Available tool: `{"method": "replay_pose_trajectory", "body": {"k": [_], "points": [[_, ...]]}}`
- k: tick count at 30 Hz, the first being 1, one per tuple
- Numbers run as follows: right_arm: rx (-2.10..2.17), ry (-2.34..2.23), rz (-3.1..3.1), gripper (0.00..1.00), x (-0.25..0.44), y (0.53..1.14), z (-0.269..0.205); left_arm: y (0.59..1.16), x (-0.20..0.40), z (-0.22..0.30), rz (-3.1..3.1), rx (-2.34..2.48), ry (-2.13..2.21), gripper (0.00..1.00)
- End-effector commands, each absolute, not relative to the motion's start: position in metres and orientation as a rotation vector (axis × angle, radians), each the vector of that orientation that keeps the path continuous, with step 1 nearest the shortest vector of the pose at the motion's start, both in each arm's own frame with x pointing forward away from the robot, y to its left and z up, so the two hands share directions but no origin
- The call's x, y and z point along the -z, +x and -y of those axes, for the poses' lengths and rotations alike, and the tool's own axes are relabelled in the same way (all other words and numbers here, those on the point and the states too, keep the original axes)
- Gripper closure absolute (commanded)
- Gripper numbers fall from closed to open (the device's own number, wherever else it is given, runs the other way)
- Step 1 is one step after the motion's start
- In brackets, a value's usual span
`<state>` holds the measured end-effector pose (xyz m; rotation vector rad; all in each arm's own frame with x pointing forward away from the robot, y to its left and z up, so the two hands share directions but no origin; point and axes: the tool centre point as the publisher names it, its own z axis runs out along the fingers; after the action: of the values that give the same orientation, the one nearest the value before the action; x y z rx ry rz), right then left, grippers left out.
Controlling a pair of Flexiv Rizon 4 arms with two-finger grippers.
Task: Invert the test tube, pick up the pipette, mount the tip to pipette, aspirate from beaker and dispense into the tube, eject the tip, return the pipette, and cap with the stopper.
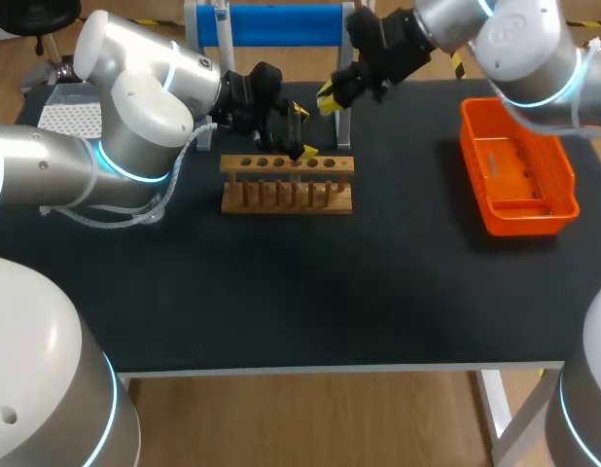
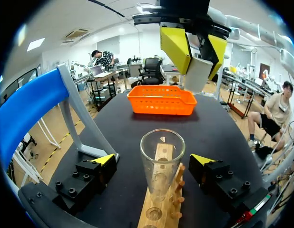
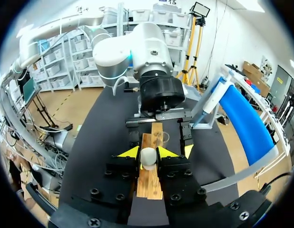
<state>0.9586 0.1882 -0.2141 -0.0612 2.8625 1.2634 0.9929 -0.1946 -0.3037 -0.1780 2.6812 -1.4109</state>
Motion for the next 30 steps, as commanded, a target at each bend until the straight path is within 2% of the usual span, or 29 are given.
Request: {"method": "replay_pose_trajectory", "body": {"k": [1, 30], "points": [[-1.249, -0.077, -2.893, 1.0, 0.213, 0.966, -0.198, 0.994, 0.303, 0.195, -2.689, 1.407, -0.177, 0.0], [-1.244, -0.068, -2.904, 1.0, 0.215, 0.983, -0.218, 0.991, 0.302, 0.192, -2.682, 1.405, -0.158, 0.0]]}}
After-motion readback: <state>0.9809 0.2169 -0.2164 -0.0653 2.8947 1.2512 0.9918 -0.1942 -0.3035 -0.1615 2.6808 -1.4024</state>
